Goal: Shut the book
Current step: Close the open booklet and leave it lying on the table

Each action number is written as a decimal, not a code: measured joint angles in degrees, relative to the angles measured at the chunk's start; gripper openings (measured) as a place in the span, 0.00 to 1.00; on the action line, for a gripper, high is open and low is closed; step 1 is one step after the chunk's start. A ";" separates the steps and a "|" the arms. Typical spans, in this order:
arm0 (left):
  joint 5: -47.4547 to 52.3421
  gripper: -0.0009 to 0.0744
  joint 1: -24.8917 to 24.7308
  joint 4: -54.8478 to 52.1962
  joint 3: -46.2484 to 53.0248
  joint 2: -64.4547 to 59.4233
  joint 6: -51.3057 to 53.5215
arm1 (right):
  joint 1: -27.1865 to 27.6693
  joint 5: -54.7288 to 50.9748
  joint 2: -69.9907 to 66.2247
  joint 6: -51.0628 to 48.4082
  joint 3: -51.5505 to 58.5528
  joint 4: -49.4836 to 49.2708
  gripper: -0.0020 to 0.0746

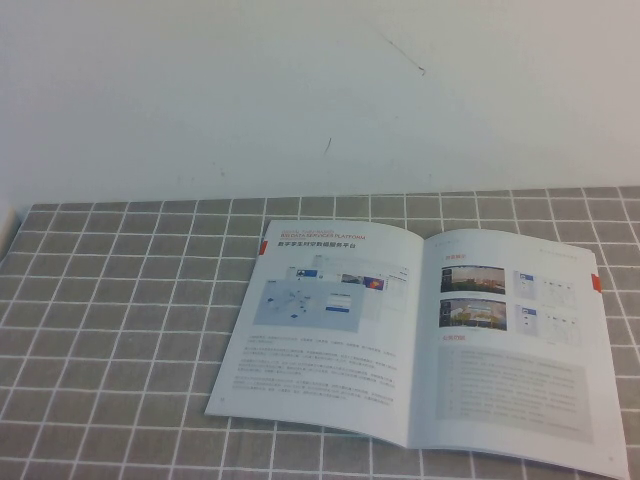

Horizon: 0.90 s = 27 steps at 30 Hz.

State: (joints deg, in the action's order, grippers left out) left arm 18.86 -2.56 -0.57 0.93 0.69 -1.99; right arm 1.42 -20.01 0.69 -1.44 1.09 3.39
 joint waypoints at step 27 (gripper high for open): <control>-32.13 0.01 0.00 -1.04 0.36 0.00 0.00 | 0.00 25.41 0.00 -0.10 0.50 4.14 0.02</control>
State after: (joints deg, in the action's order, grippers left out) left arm -13.27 -2.56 -1.61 1.28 0.69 -1.99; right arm 1.42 5.40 0.69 -1.54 1.59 7.53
